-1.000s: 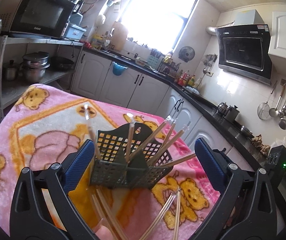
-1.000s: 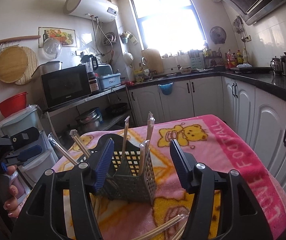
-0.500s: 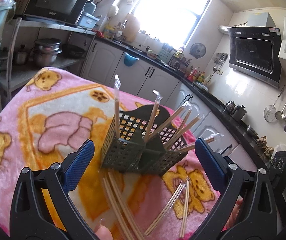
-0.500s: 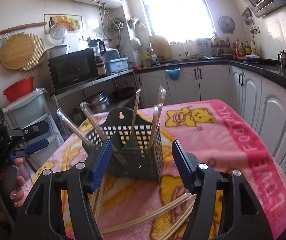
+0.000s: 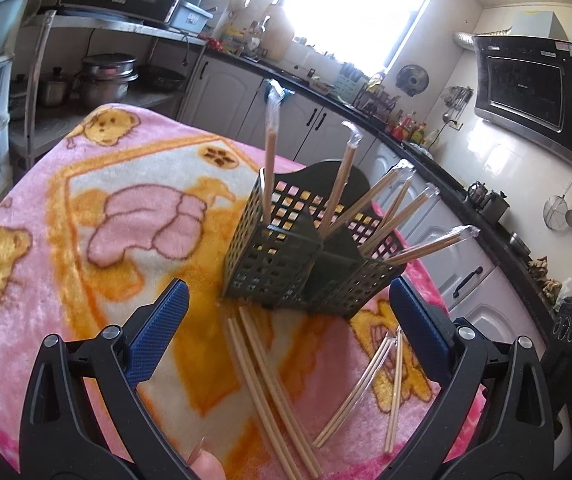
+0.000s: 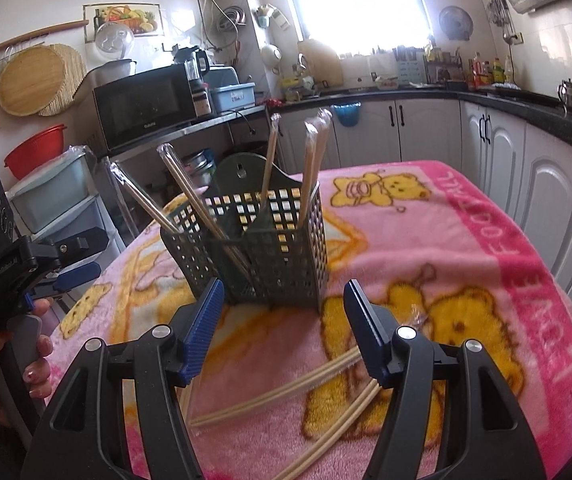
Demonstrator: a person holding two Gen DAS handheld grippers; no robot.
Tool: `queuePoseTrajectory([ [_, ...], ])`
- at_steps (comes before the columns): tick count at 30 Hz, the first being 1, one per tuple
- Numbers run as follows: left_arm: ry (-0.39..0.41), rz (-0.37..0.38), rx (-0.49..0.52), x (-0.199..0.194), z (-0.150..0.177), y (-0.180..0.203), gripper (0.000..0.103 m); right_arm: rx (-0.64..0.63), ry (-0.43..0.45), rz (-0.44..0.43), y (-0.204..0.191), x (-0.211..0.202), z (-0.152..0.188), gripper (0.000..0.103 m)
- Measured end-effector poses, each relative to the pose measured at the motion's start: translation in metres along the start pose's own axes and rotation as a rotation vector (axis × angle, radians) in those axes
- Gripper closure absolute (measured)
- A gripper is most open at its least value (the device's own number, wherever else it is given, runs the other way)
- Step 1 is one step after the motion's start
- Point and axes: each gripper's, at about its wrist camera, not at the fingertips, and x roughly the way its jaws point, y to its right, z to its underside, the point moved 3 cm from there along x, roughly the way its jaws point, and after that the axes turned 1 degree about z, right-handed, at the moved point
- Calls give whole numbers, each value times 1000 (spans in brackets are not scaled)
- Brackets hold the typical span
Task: Organize utensils
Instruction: 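Close the left tool on wrapped chopsticks while the right tool grasps chopsticks too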
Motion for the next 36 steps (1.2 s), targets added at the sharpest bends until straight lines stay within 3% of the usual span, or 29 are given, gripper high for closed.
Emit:
queuePoseTrajectory([
  [11,-53,-39,-8,9,17,-8,11,37,-74,22,19,7,18,43],
  [17,-119,-82,12,23,32,-13,11,52,-111,55,31,13,27,43],
  [24,-189,-62,-20,43,47,-21,11,71,-142,84,45,19,34,43],
  [32,-236,-44,-41,55,56,-24,37,80,-167,108,57,23,38,43],
  [36,-271,-50,-56,64,60,-28,57,82,-173,115,60,25,39,43],
])
